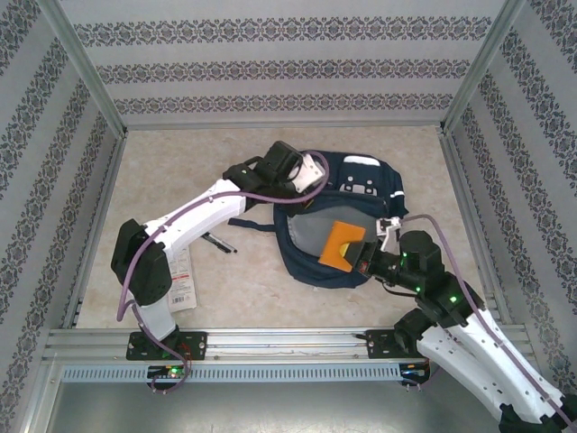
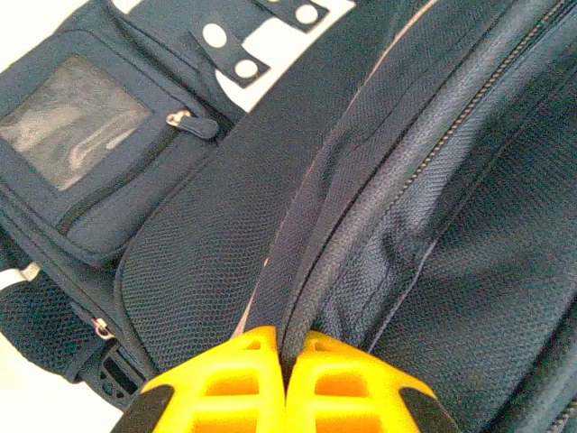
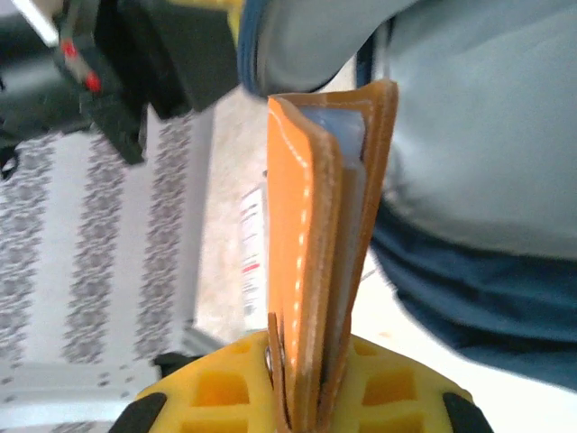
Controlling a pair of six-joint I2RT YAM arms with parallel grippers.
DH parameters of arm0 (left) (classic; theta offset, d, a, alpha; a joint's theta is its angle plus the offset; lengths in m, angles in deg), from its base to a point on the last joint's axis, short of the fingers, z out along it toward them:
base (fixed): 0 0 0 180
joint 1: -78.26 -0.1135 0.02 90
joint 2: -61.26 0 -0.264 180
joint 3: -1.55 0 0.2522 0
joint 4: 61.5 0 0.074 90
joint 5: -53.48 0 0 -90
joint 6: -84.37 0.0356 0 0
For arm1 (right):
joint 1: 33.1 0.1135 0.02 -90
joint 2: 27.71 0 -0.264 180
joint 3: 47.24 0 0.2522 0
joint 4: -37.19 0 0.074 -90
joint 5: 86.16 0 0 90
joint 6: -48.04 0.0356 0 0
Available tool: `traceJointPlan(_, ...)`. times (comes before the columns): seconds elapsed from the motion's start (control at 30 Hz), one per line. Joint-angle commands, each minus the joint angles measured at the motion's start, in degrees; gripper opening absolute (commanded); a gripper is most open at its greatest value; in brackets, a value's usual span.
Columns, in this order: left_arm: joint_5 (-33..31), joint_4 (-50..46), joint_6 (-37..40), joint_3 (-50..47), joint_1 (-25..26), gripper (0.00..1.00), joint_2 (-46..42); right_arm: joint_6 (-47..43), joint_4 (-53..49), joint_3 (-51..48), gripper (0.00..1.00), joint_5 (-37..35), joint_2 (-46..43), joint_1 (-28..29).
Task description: Pack the student bag
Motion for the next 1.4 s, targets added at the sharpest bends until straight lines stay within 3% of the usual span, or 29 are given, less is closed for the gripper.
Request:
traceJointPlan(0.0, 4.02, 6.16, -7.99, -0.26, 0.01, 0.00, -2.26, 5.27, 16.17, -2.20, 0.00, 13.44, 2.97, 1.32)
traceJointPlan(0.1, 4.31, 8.14, -9.70, -0.75, -0.21, 0.00, -2.69, 4.69, 17.00, -1.95, 0.00, 19.57, 8.26, 2.67)
traceJointPlan(0.17, 4.39, 9.13, -11.04, -0.62, -0.30, 0.00, -3.50, 4.50, 14.63, -2.39, 0.00, 18.85, 11.12, 3.14)
traceJointPlan(0.3, 4.15, 11.48, -13.42, -0.92, -0.31, 0.00, -6.64, 8.02, 11.10, -5.75, 0.00, 5.05, 11.17, 1.19)
traceJointPlan(0.4, 2.79, 13.42, -15.86, -2.54, -0.22, 0.00, -9.40, 12.36, 15.22, -9.06, 0.00, -5.82, 7.85, -0.37)
traceJointPlan(0.57, 3.15, 20.32, -18.97, -8.17, 1.56, 0.00, -13.63, 19.86, 27.23, -13.17, 0.00, -6.05, 7.71, -8.30)
traceJointPlan(0.67, 2.19, 20.86, -17.53, -8.95, 3.41, 0.00, -14.63, 22.38, 29.80, -13.12, 0.00, -7.35, 11.82, -11.50)
traceJointPlan(0.83, 2.69, 24.41, -17.22, -10.23, 4.04, 0.00, -15.33, 25.57, 41.45, -13.17, 0.00, -14.35, 20.73, -11.65)
traceJointPlan(0.97, 4.92, 25.25, -15.24, -8.68, 5.31, 0.00, -14.11, 27.56, 51.41, -13.17, 0.00, -15.12, 29.96, -11.57)
traceJointPlan(1.2, 6.62, 29.97, -16.52, -7.31, 5.50, 0.00, -14.04, 26.22, 60.73, -8.71, 0.00, -22.74, 44.41, -8.85)
traceJointPlan(1.37, 7.05, 29.20, -14.53, -4.51, 5.50, 0.00, -13.74, 27.94, 69.14, -4.78, 0.03, -23.65, 55.10, -6.53)
